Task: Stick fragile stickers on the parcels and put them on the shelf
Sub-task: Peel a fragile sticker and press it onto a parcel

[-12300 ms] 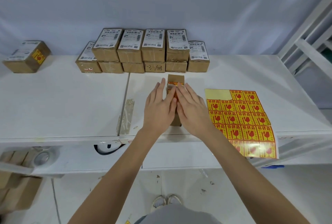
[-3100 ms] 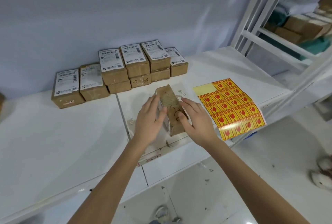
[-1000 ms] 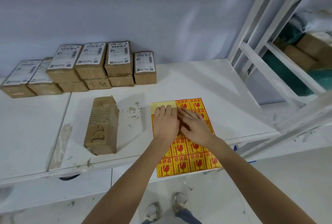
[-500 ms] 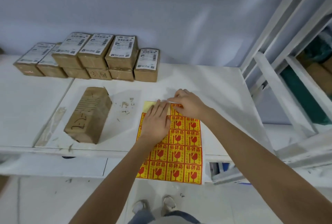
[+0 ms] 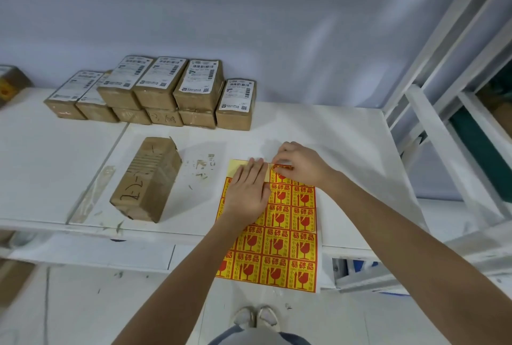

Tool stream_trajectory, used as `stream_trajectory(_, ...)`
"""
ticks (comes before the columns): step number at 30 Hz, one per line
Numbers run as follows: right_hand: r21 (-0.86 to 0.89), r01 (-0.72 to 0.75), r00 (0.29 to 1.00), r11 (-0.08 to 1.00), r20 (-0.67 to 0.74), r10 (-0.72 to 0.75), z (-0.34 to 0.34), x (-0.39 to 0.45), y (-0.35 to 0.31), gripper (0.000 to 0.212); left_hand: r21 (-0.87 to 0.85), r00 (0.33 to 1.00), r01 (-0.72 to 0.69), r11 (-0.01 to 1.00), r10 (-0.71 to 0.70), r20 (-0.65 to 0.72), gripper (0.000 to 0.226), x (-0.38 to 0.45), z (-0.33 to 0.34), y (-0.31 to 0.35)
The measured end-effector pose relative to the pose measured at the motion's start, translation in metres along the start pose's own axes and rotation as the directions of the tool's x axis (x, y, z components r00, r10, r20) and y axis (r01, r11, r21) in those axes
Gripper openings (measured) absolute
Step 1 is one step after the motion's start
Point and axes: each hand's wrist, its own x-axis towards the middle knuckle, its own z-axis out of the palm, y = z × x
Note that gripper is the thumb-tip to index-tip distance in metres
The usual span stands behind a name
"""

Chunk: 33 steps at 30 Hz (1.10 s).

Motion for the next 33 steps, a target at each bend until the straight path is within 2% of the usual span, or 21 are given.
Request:
stream_trajectory(4,0.103,-0.034,0.997,0.994,-0.062,0.04,-0.003,-0.004,-0.001,0.011,0.008,1.0,0.006,1.0,-0.006,0.001,0.072,0.0,-0.001,-0.001)
stream_trajectory(9,0.162,-0.03,0.989,0.986,-0.136,0.052,-0.004,-0.017,0.0,0.007,0.028,1.0,0.005,1.0,-0.005,0.005,0.075,0.0,-0.002,0.001)
stream_trajectory(14,0.357,-0.116,0.968,0.927,-0.17,0.187,-0.011,-0.031,-0.005,0.005,0.03,1.0,0.003,1.0,-0.004,0.006,0.074,0.001,-0.003,0.001)
stream_trajectory(18,0.551,-0.192,0.907,0.812,-0.216,0.361,-0.019,-0.037,-0.017,0.005,0.02,1.0,0.016,1.0,-0.016,0.011,0.059,0.0,-0.004,0.001)
stream_trajectory(21,0.663,-0.189,0.845,0.725,-0.265,0.464,-0.023,-0.042,-0.028,0.013,0.02,0.999,0.022,1.0,-0.022,0.029,0.054,0.0,-0.006,0.003)
stream_trajectory(28,0.729,-0.19,0.778,0.658,-0.297,0.554,-0.027,-0.065,-0.051,0.024,0.032,0.998,0.02,0.999,-0.021,0.059,0.054,0.007,-0.012,0.007)
stream_trajectory(30,0.737,-0.181,0.775,0.651,-0.301,0.555,-0.029,-0.07,-0.059,0.025,-0.068,0.999,0.03,0.997,-0.028,0.038,0.05,0.011,-0.018,0.006)
stream_trajectory(32,0.728,-0.176,0.782,0.663,-0.306,0.543,-0.032,-0.076,-0.068,0.025,-0.304,0.998,0.056,0.951,-0.061,-0.008,0.041,0.011,-0.028,0.006)
stream_trajectory(33,0.72,-0.176,0.787,0.671,-0.307,0.535,-0.034,-0.079,-0.072,0.025,-0.438,0.997,0.048,0.898,-0.07,-0.035,0.036,0.01,-0.035,0.008)
